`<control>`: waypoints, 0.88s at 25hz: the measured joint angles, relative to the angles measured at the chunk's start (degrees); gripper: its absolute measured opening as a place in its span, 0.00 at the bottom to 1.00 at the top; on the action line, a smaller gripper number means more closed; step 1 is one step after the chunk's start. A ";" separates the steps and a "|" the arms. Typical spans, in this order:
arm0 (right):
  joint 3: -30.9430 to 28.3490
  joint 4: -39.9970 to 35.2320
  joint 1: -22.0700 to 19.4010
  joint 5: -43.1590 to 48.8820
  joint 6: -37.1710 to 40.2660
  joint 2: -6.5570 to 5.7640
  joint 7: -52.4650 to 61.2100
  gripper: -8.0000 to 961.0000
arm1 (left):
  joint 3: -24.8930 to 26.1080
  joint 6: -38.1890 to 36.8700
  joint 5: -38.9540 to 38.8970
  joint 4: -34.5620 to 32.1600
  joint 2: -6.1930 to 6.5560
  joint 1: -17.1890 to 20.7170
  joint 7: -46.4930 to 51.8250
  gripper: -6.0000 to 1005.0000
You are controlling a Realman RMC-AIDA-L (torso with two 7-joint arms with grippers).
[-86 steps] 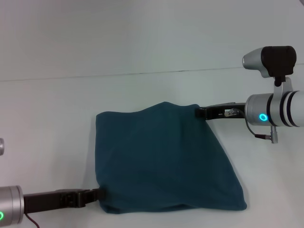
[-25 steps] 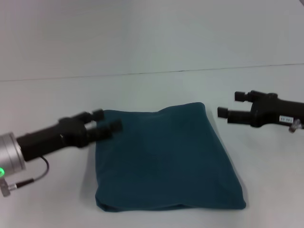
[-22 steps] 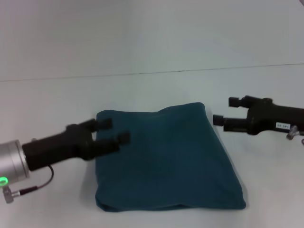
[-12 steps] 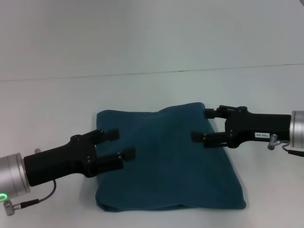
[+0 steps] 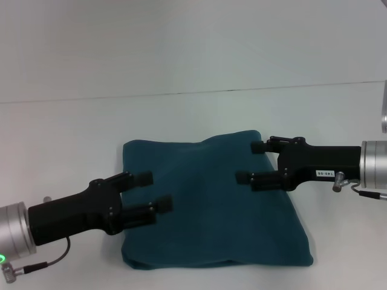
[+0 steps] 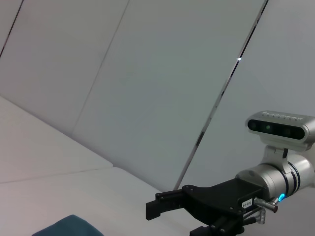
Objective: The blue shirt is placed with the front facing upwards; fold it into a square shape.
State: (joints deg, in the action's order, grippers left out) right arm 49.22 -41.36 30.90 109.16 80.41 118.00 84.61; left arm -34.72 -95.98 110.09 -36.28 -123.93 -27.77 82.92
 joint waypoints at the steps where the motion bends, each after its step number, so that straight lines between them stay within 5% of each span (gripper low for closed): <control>1: 0.00 0.00 0.01 0.00 0.04 0.02 0.04 0.98 | 0.00 -0.03 0.10 0.02 0.00 0.00 0.00 0.89; 22: -0.45 0.32 0.53 -0.25 0.06 0.66 0.12 0.98 | 0.00 -0.18 0.03 0.00 0.00 0.00 -0.03 0.89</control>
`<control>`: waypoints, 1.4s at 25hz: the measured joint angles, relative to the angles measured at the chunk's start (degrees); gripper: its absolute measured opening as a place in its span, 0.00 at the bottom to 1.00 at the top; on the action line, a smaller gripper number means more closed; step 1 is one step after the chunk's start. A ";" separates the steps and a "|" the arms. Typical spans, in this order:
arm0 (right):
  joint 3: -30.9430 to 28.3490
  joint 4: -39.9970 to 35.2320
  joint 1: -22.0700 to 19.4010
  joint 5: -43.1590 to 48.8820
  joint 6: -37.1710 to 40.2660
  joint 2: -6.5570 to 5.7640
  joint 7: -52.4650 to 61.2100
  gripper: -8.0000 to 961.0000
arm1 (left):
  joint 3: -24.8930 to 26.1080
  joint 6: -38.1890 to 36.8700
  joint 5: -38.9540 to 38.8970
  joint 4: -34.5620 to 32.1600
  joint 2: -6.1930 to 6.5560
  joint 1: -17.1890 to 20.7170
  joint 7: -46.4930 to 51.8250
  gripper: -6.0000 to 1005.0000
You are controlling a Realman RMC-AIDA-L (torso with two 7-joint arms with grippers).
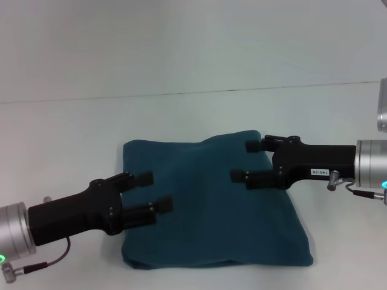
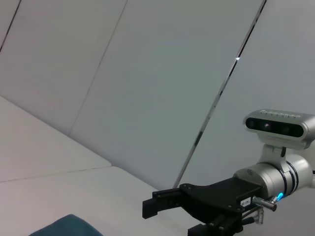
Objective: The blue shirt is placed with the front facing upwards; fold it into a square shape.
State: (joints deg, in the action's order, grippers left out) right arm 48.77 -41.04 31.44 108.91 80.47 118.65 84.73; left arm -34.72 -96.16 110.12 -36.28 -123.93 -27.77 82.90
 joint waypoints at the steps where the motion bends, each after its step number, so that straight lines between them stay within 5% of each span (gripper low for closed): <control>1: 0.00 0.00 0.06 -0.01 0.05 0.00 0.00 0.98 | 0.00 0.00 -0.01 -0.01 0.00 0.00 -0.01 0.89; 35: 0.17 0.00 0.21 -0.02 -0.18 0.08 -0.10 0.98 | -0.10 0.01 0.19 -0.11 0.00 -0.23 -0.16 0.89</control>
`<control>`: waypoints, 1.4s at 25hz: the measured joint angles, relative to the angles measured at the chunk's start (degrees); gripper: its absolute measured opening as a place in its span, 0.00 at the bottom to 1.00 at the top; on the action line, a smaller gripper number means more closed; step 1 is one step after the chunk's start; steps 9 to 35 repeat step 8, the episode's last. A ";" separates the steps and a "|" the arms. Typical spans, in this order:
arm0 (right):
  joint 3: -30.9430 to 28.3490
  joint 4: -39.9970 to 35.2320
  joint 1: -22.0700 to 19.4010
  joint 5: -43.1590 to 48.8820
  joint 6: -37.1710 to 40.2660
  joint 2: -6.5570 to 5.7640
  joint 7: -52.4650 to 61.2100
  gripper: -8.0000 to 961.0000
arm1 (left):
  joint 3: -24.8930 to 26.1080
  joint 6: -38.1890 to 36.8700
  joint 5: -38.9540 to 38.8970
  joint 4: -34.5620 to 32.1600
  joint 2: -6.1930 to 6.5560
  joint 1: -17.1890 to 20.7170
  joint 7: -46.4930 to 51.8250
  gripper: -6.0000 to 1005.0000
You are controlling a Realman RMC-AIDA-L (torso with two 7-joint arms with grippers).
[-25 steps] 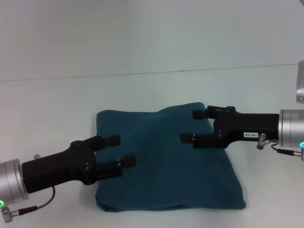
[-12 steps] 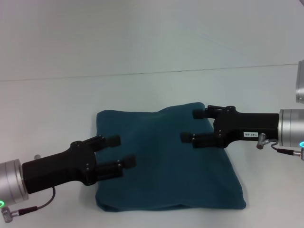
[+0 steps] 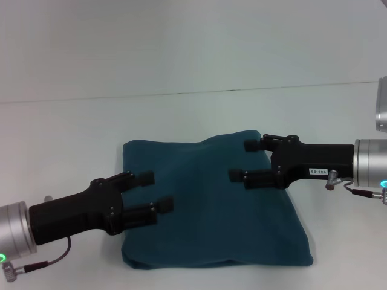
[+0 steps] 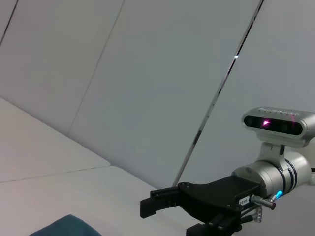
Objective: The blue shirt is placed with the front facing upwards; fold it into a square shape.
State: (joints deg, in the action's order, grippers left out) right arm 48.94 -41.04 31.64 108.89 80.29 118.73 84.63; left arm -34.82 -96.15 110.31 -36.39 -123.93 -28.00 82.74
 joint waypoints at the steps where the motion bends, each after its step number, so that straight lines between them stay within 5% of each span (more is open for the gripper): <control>1: 0.03 0.00 0.00 0.00 0.02 0.00 0.00 0.98 | -0.02 0.00 0.00 0.00 0.00 -0.02 0.00 0.89; 35: 0.03 0.00 0.00 0.00 0.17 0.00 0.00 0.98 | -0.14 0.00 -0.02 0.00 0.00 -0.06 0.04 0.89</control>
